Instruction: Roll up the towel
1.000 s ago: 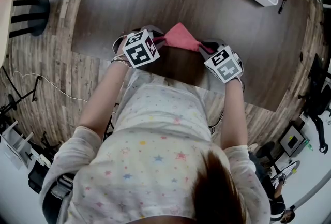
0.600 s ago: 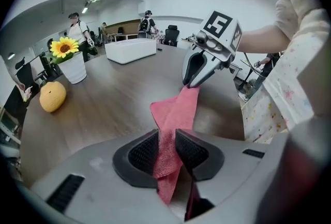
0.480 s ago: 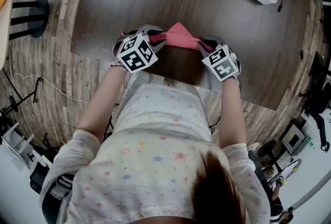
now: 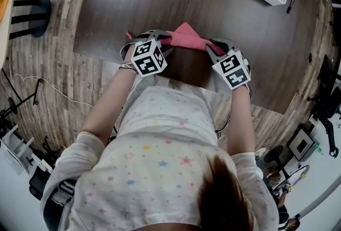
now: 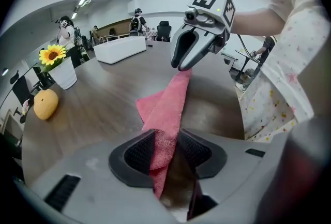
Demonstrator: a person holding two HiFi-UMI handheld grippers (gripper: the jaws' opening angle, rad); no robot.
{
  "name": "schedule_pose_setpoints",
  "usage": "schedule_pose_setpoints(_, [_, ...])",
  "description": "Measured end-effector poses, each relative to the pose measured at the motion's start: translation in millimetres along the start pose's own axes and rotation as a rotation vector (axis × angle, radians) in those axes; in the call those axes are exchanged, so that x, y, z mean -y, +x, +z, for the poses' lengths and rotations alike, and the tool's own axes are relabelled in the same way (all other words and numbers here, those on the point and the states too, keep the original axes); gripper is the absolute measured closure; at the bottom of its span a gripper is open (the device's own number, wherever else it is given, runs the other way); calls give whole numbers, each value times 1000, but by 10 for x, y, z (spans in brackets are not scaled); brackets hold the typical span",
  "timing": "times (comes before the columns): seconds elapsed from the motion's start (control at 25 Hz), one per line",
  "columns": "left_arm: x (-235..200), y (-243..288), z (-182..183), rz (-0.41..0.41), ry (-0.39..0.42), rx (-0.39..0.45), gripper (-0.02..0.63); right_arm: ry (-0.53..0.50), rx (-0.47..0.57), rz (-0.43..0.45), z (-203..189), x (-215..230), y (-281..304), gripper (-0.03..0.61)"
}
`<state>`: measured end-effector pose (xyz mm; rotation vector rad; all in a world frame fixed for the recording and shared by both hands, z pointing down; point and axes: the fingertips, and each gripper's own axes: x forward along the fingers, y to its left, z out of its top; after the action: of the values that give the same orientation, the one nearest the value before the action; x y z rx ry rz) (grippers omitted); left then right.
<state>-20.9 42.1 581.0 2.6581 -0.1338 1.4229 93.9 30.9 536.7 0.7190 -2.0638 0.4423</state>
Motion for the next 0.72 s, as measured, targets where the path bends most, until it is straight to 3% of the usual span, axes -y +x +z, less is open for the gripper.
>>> schedule_pose_setpoints(0.24, [4,5,-7,10,21,-10,482,-62,-31,38,-119,-242,46,463])
schedule_pose_setpoints(0.6, [-47,44,-29,42,52,-26,483,-149,-102,-16,-303,-186,251,492])
schedule_pose_setpoints(0.72, [-56,21,-44,37,55,-28,515,-152,-108,-7,-288,-198,249,510])
